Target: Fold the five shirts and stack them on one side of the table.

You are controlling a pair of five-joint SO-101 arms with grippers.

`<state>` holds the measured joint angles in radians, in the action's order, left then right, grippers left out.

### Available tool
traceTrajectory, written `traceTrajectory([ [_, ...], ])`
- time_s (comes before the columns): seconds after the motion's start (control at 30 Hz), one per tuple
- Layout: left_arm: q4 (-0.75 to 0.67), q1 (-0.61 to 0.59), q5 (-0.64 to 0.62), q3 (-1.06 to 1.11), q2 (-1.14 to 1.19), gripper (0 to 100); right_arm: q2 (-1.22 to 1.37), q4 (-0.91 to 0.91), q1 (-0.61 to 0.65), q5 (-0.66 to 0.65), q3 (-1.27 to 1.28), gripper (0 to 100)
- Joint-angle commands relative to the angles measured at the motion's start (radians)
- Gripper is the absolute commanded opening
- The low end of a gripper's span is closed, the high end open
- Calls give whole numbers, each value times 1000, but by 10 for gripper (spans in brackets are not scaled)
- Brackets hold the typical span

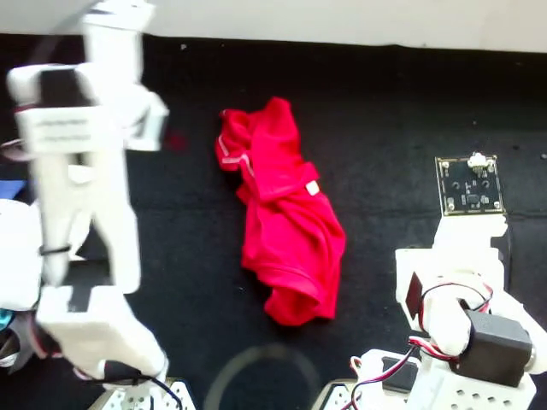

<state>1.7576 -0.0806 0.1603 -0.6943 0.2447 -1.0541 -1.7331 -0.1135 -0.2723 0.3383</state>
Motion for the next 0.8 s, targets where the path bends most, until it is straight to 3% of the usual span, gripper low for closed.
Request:
traceTrajectory([
  [0.0,-34,171,-140,-1,70,291,-7,-2,1,-9,1,307],
  [0.13,-149,278,-281,-1,176,291,-7,-2,-19,-9,-1,307],
  [0.27,-278,343,-361,-2,248,291,-7,27,-142,-9,-4,307],
  [0.47,-338,433,-373,-2,302,291,-7,53,-335,-11,1,307],
  [0.77,-371,496,-367,-2,444,291,-7,42,-374,-11,2,307],
])
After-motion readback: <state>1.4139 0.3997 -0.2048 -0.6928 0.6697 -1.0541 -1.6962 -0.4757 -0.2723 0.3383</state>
